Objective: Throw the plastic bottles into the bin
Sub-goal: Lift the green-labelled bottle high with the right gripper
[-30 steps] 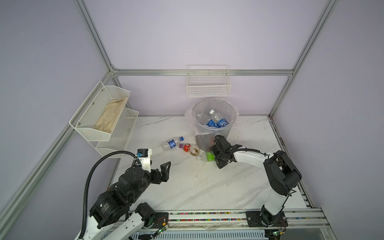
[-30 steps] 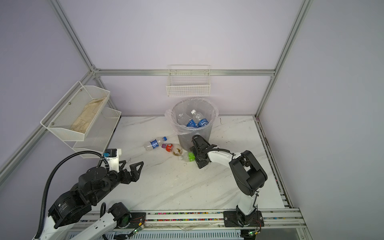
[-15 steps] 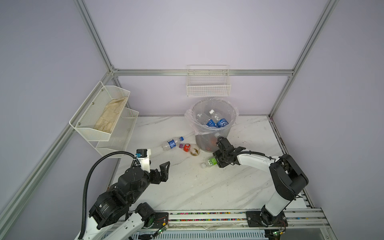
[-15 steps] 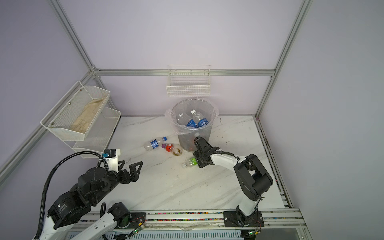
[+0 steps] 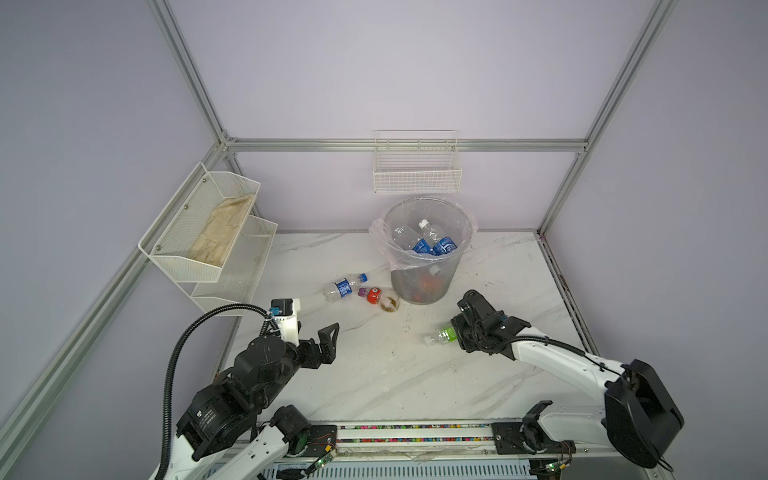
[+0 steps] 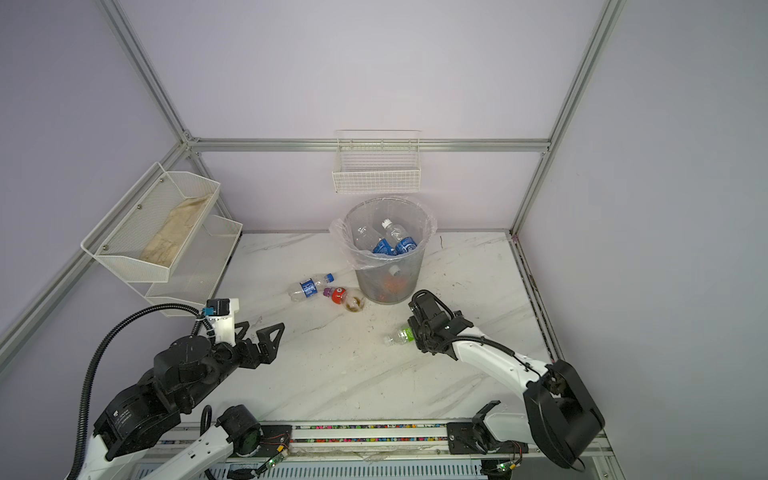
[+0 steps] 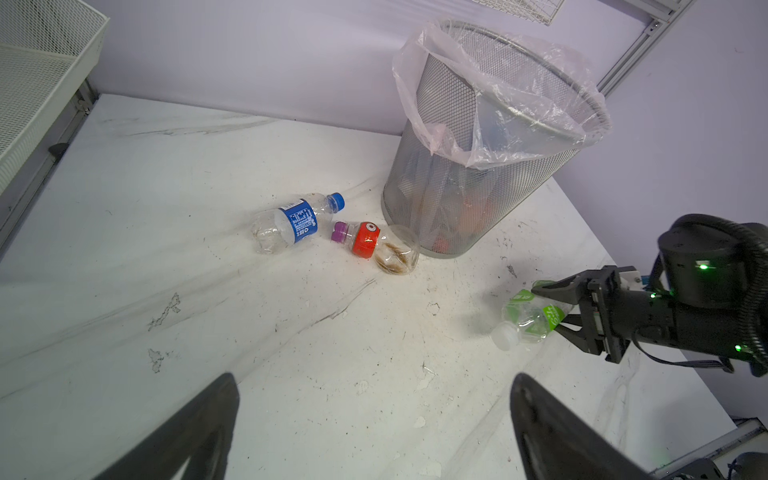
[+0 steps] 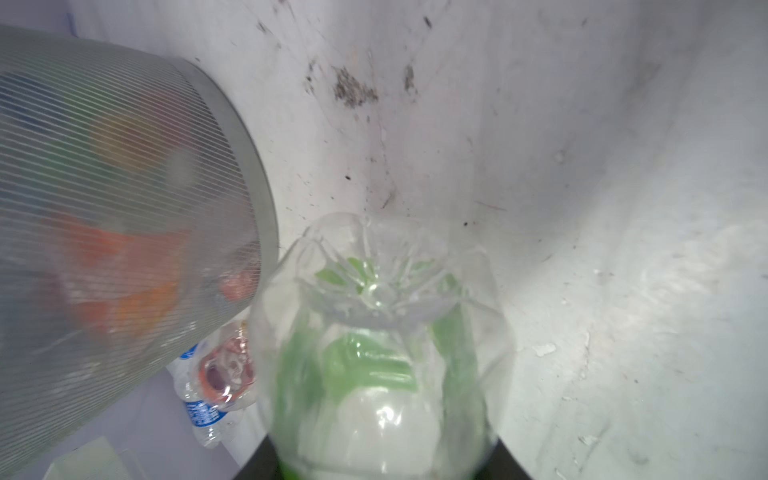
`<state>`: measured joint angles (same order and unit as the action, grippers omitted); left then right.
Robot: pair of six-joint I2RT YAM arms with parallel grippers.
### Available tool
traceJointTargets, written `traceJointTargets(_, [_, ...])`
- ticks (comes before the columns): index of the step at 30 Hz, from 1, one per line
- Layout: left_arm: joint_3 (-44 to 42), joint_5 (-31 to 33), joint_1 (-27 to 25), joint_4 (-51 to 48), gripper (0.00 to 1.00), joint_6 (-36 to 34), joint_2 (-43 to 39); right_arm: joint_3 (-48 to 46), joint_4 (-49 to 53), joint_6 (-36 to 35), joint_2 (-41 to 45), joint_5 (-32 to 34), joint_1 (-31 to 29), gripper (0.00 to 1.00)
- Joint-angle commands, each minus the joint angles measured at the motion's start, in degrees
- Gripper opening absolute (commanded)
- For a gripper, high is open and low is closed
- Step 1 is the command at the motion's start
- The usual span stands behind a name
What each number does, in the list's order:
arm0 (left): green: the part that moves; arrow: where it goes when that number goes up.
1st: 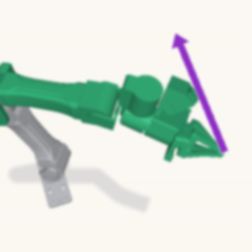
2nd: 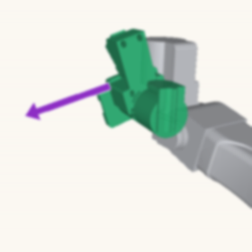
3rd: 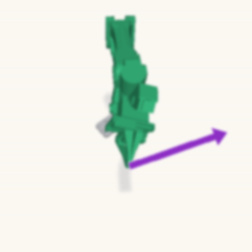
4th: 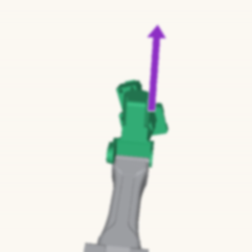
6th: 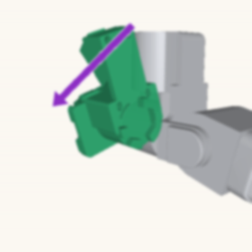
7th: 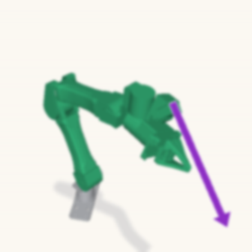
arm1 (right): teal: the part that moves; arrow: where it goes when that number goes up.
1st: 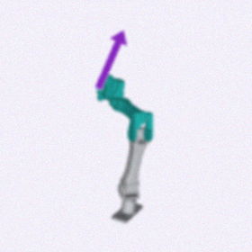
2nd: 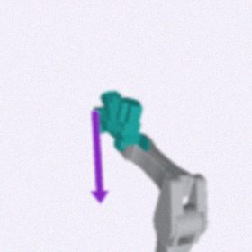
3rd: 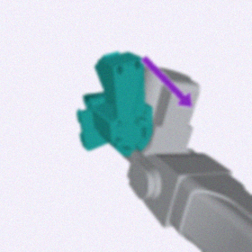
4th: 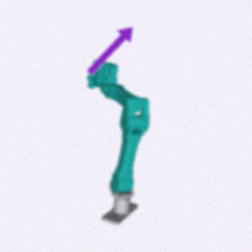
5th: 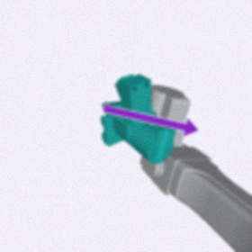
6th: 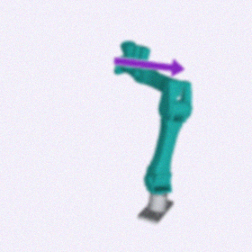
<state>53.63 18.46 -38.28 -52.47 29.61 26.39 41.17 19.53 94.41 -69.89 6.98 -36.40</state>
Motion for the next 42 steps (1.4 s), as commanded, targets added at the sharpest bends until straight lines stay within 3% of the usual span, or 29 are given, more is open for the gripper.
traceJointTargets(1, [-1.2,0.0,0.1,0.3,1.0,1.2,0.0,1.0,5.5,5.0,7.6,9.2,-0.2,0.04])
traceJointTargets(4, [-0.9,-0.2,0.1,0.2,1.0,1.1,0.1,7.3,12.7,0.5,12.8,14.4,-0.3,0.04])
traceJointTargets(5, [-0.9,-0.2,0.1,0.2,1.0,1.2,0.1,10.6,13.3,-4.4,13.9,15.7,-0.2,0.05])
traceJointTargets(7, [-0.9,-0.3,0.1,0.3,1.0,1.2,0.1,17.9,9.4,-21.6,14.4,15.8,-0.2,0.05])
traceJointTargets(9, [-1.0,-0.3,0.1,0.4,1.0,1.1,0.4,27.9,7.4,-37.5,12.8,12.3,-0.3,0.04])
traceJointTargets(11, [-1.1,-0.6,0.1,0.7,1.0,1.2,0.7,37.8,8.9,-46.9,10.5,8.9,-0.5,0.0])
traceJointTargets(16, [-1.1,-1.2,0.1,1.6,1.0,1.7,1.2,56.2,12.2,-62.0,6.6,1.9,-1.8,0.0])
traceJointTargets(21, [-0.4,-1.2,0.1,1.7,1.0,1.7,1.6,68.0,17.8,-67.9,3.2,-2.2,-1.9,0.0])
traceJointTargets(42, [0.7,-1.8,0.1,3.2,1.0,2.3,4.4,72.5,20.3,-75.0,3.1,-0.4,-1.9,0.0])
